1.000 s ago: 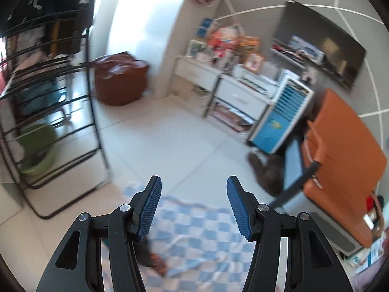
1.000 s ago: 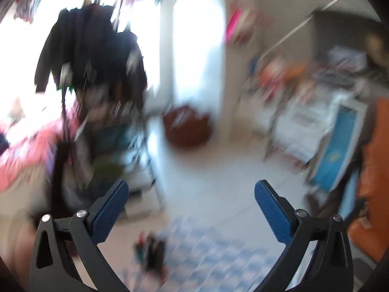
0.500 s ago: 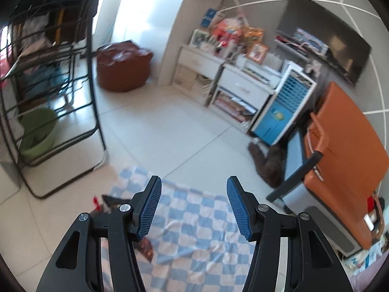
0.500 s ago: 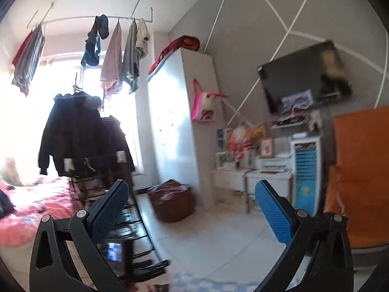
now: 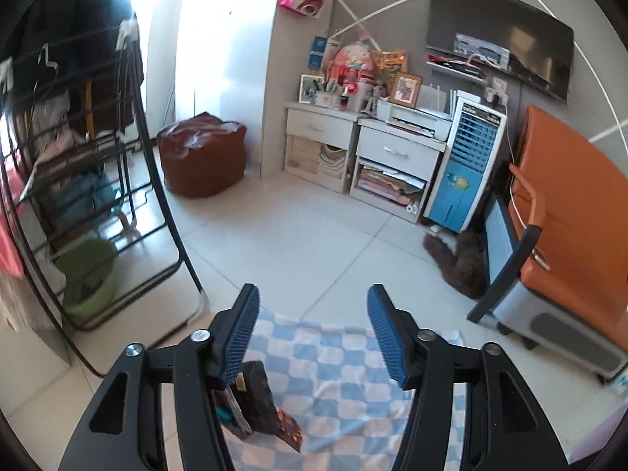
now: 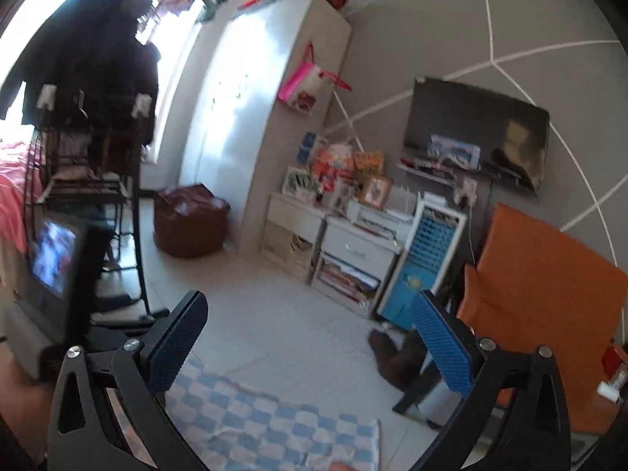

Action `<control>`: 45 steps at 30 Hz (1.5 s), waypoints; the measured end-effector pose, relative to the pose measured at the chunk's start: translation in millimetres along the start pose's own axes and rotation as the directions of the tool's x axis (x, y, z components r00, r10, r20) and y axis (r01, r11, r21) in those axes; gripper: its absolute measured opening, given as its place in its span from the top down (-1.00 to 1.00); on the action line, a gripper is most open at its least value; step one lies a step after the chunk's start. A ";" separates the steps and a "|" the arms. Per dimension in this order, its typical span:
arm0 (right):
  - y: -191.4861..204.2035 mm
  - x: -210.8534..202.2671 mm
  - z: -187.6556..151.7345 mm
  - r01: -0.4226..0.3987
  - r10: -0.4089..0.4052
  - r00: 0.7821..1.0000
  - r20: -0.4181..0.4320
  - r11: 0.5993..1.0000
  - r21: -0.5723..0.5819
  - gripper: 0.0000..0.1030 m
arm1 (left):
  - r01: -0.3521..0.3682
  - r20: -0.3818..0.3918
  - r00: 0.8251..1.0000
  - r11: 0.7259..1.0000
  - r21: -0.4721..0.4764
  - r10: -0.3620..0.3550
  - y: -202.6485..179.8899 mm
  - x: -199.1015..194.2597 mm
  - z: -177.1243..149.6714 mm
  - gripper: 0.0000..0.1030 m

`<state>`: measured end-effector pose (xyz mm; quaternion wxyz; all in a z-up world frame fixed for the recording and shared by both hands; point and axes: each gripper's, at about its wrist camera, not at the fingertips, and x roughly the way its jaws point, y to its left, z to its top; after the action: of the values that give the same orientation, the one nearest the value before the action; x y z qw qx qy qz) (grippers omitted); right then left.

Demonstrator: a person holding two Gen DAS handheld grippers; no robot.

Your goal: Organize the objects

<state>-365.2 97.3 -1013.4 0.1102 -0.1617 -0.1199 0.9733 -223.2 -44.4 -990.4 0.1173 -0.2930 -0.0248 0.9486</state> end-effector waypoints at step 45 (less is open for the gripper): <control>139.4 90.4 -148.2 -0.212 0.132 0.852 -0.506 0.972 -0.105 -1.00 | -0.445 -0.359 0.861 0.876 -0.189 0.360 6.3 36.3 -142.0 -0.33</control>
<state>-422.6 17.4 -1213.2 0.0364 -0.4241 -0.1486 0.8926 -173.8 -45.0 -1128.5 -0.1229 -0.4509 -0.0704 0.8813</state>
